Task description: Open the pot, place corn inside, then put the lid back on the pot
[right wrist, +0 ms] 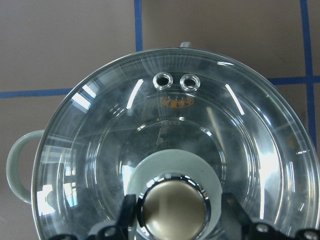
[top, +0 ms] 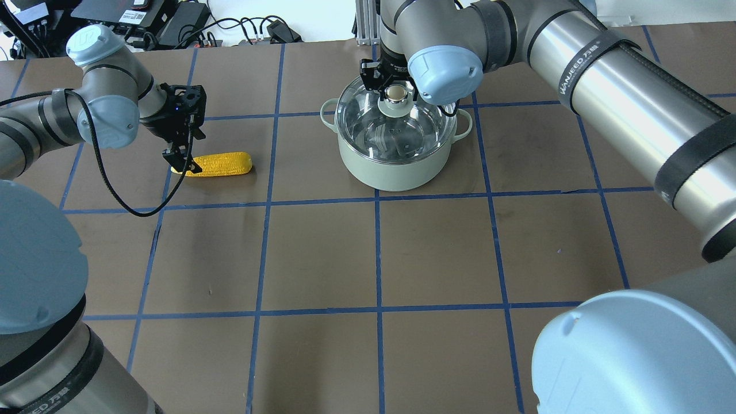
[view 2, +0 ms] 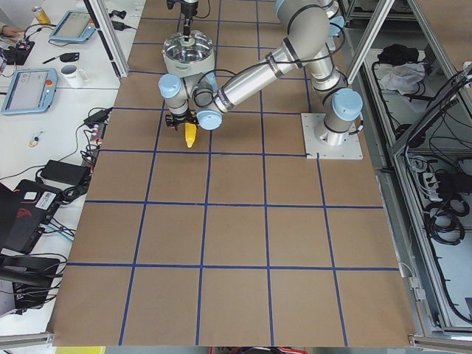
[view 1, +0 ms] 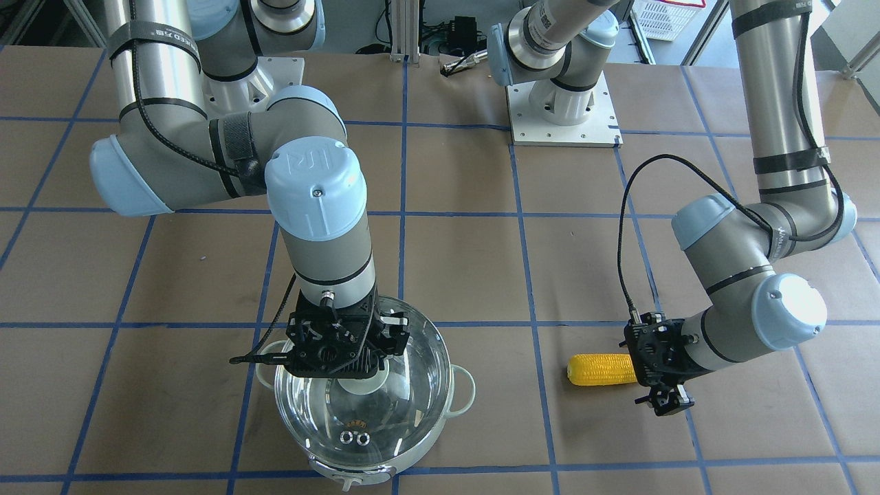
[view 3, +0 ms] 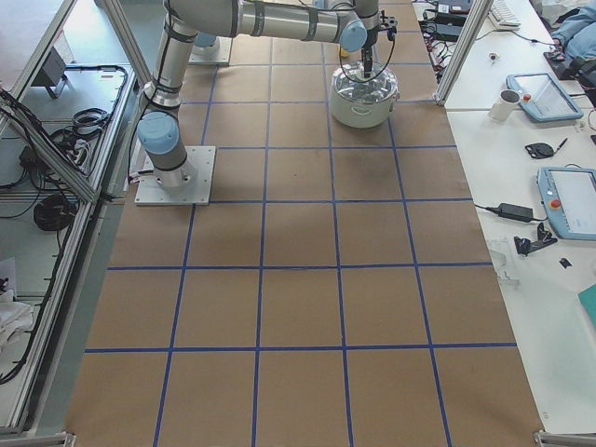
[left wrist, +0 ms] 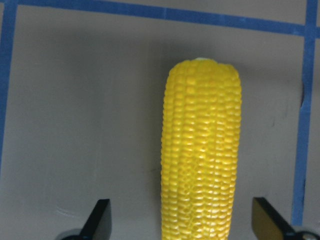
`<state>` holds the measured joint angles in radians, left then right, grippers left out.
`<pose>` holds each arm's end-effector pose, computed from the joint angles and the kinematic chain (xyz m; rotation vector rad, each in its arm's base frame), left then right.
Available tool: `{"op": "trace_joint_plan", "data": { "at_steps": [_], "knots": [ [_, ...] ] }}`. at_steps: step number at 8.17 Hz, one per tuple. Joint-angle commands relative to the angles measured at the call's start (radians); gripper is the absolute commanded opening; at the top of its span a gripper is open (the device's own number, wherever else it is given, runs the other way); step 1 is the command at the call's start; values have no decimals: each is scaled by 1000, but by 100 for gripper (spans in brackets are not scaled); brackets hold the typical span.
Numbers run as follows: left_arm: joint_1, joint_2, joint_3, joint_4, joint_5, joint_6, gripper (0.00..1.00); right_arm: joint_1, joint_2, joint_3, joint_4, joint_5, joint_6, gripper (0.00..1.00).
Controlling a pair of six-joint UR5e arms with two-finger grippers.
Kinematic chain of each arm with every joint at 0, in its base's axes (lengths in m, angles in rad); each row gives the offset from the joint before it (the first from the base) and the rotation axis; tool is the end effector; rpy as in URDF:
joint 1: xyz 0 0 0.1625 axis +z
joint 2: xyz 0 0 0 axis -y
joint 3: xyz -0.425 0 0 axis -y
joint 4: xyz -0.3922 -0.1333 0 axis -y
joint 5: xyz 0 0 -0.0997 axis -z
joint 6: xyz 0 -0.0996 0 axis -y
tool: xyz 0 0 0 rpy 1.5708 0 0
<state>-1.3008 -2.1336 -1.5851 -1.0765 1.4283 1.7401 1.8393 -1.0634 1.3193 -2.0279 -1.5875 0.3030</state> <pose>0.0304 -0.6625 0.2015 -2.0008 -2.2264 0.1139 0.3136 -0.6434 0.3570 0.0558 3.0853 -0.3061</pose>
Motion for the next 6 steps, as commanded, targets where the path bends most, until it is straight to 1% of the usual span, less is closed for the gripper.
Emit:
{"op": "trace_joint_plan", "data": {
  "at_steps": [1,2,3,4,5,6],
  "knots": [
    [0,-25,-1,0,-23,-14,100,0,0,0,0,4,4,66],
    [0,-26,-1,0,-23,-20,99,0,5,0,0,4,5,66],
    [0,-31,-1,0,-20,-22,79,3,6,0,-2,4,11,66],
    [0,-34,-1,0,-17,-24,47,6,8,0,-11,6,11,66],
    [-2,-34,2,0,-12,-25,14,6,8,0,-11,6,13,60],
    [-2,-31,4,-2,-11,-33,0,6,8,0,-11,6,13,48]
  ]
}}
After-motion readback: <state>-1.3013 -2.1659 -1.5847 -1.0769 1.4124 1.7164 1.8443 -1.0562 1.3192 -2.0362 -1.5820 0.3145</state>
